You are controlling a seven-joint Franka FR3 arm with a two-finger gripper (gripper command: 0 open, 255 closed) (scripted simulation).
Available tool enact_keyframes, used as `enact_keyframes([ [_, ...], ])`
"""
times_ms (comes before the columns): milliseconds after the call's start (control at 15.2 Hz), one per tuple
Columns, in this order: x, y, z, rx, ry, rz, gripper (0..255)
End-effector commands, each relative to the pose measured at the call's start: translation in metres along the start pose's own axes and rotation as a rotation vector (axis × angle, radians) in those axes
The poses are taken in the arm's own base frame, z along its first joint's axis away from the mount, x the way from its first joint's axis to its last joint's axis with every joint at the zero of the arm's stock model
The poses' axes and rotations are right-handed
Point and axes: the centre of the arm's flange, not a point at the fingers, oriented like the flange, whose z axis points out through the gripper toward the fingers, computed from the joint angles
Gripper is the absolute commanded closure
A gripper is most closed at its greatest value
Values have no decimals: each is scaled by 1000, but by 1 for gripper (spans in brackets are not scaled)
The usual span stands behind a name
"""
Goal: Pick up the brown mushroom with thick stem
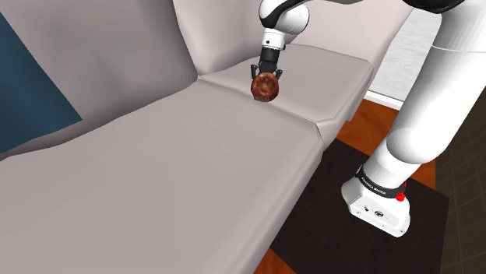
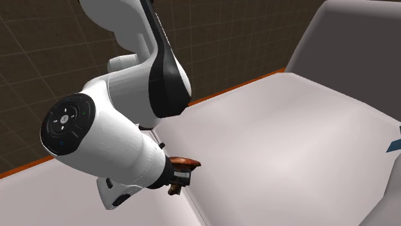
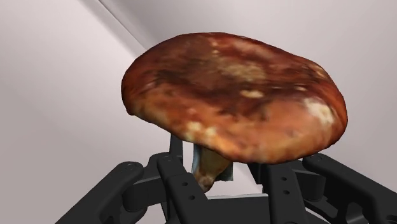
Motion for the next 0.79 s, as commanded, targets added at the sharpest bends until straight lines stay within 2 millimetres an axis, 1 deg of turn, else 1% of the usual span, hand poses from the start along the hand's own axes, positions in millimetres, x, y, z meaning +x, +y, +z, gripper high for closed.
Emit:
enact_keyframes([
  [0, 0, 0, 0, 0, 0, 0, 255],
  [396, 1, -1, -1, 0, 0, 0, 255],
  [726, -7, -6, -25, 0, 0, 0, 255],
])
